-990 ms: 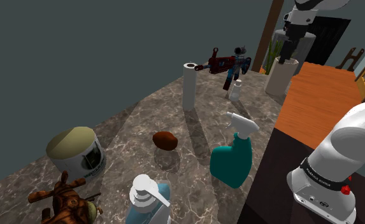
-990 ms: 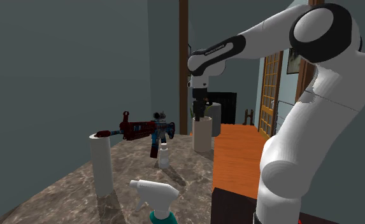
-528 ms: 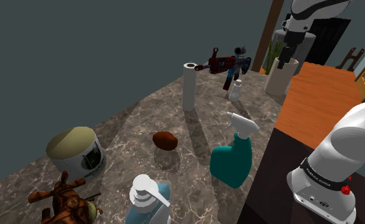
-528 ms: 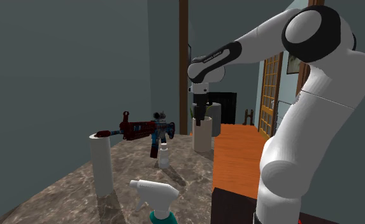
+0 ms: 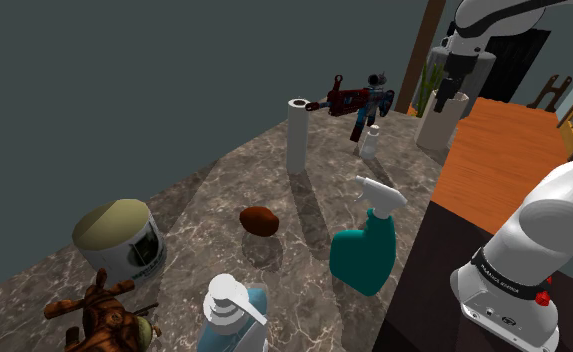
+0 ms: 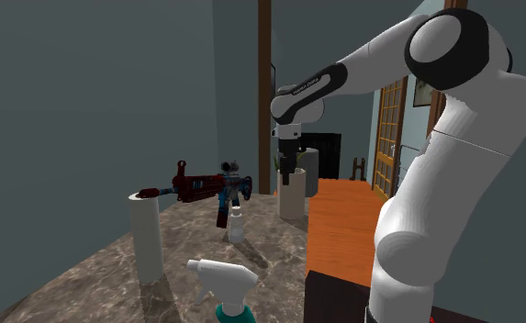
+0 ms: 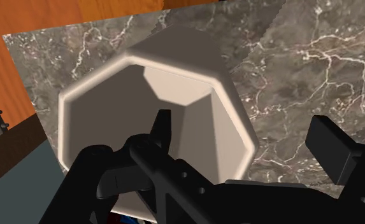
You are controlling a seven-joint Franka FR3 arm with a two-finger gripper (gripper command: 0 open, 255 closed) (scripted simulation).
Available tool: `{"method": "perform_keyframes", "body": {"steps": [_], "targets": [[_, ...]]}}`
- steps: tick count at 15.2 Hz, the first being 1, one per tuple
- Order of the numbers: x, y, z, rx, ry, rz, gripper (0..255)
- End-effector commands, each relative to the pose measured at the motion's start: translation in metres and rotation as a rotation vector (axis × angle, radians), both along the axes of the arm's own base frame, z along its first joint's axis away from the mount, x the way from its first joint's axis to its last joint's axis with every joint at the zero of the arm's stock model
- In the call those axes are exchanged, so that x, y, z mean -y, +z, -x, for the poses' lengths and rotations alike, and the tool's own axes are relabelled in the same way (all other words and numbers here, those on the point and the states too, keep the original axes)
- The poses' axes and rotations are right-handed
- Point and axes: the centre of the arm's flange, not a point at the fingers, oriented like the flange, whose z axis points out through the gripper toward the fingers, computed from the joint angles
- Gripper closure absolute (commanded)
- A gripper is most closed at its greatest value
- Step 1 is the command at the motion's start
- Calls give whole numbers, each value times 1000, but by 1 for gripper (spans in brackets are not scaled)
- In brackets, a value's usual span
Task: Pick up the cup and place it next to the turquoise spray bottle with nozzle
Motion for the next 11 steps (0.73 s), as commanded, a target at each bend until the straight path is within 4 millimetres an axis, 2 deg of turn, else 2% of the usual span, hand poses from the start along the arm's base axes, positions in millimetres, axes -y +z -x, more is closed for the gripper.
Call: {"method": "perform_keyframes", "body": {"steps": [1, 2, 11], "targets": [[0, 0, 0, 0, 0, 0, 0], [0, 0, 0, 0, 0, 0, 255], [0, 0, 0, 0, 0, 0, 255]]}}
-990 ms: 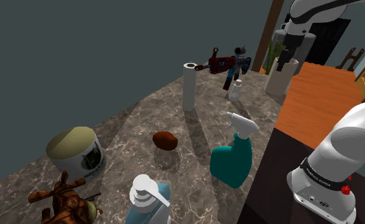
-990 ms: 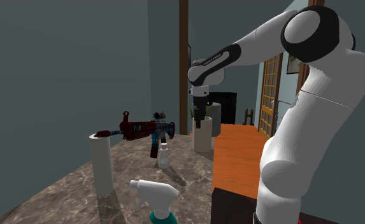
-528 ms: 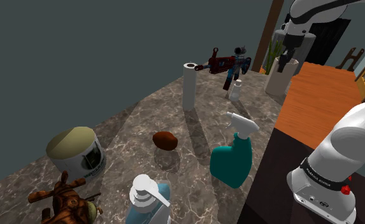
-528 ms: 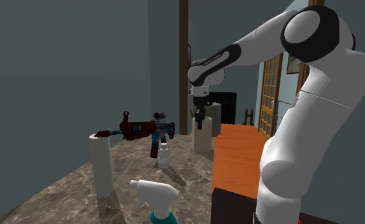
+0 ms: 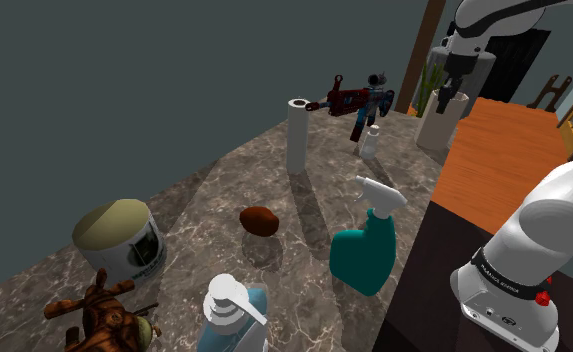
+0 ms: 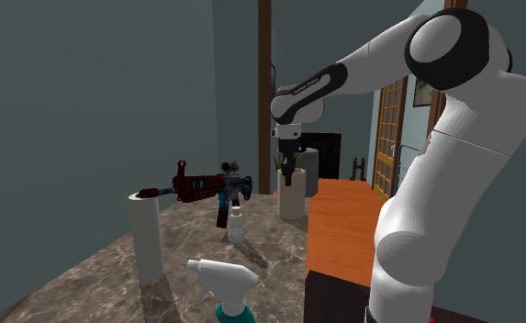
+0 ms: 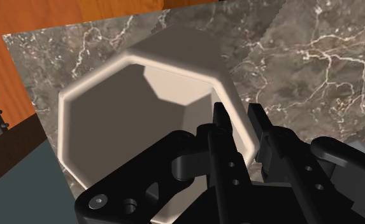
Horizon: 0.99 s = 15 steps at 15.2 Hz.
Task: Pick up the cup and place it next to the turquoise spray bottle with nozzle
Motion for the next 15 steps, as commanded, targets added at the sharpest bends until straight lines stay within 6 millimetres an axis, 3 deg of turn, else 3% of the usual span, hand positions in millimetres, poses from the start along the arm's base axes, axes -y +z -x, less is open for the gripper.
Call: {"method": "perform_keyframes", "body": {"steps": [1, 15], "targets": [[0, 5, 0, 0, 0, 0, 255], [0, 79, 0, 0, 0, 0, 255]]}}
